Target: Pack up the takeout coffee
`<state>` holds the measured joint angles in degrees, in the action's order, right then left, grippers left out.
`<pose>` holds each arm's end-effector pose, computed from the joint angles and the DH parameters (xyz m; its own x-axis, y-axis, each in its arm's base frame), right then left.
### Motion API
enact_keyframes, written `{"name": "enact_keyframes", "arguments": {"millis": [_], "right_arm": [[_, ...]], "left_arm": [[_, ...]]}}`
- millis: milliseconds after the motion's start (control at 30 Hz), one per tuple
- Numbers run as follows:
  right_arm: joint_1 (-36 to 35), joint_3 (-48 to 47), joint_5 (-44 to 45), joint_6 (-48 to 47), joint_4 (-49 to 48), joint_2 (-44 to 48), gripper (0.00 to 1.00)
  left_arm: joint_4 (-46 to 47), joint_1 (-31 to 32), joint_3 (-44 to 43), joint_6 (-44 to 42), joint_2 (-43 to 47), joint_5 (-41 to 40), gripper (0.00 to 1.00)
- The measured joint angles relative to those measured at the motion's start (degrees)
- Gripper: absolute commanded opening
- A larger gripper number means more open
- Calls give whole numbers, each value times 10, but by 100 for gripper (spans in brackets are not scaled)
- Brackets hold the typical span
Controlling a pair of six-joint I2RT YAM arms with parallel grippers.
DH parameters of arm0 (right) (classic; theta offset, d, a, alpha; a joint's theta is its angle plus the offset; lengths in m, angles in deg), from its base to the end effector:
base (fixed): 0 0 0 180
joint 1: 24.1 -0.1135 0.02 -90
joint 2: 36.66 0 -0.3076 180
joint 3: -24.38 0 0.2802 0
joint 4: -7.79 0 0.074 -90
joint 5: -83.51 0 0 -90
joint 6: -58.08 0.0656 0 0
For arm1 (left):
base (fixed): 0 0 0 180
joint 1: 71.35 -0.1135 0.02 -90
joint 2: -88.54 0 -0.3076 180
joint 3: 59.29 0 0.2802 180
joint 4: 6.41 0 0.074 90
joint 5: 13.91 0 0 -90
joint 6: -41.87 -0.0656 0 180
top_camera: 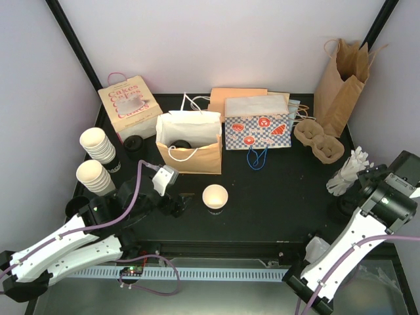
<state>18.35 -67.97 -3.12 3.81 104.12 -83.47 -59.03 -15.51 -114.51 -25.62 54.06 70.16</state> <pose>0.0667 -0.0662 0.4297 -0.0546 0.8400 -0.5398 0.9031 0.2722 0.3322 0.0880 -0.1176 0.3133 -0.5702 0.1621 -0.8054 0.6013 0.7503 -0.2747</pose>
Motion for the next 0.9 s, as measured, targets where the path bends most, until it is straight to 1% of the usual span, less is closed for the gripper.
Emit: {"name": "enact_keyframes", "arguments": {"millis": [133, 200, 433, 600, 667, 767, 900], "right_arm": [[0, -81, -21, -13, 14, -8, 74], [0, -103, -40, -22, 16, -16, 74], [-1, -119, -131, -49, 22, -54, 75], [-26, -131, -184, -57, 16, -76, 74], [-54, -131, -197, -56, 10, -84, 74], [-122, -131, -205, -46, -4, -98, 73], [-268, -132, -200, -16, -38, -126, 73]], "left_arm": [[0, 0, 0, 0, 0, 0, 99], [0, 0, 0, 0, 0, 0, 99], [0, 0, 0, 0, -12, -1, 99], [0, 0, 0, 0, -30, -8, 99], [0, 0, 0, 0, -35, -13, 99], [0, 0, 0, 0, -42, -18, 99], [2, 0, 0, 3, -43, -25, 99]]}}
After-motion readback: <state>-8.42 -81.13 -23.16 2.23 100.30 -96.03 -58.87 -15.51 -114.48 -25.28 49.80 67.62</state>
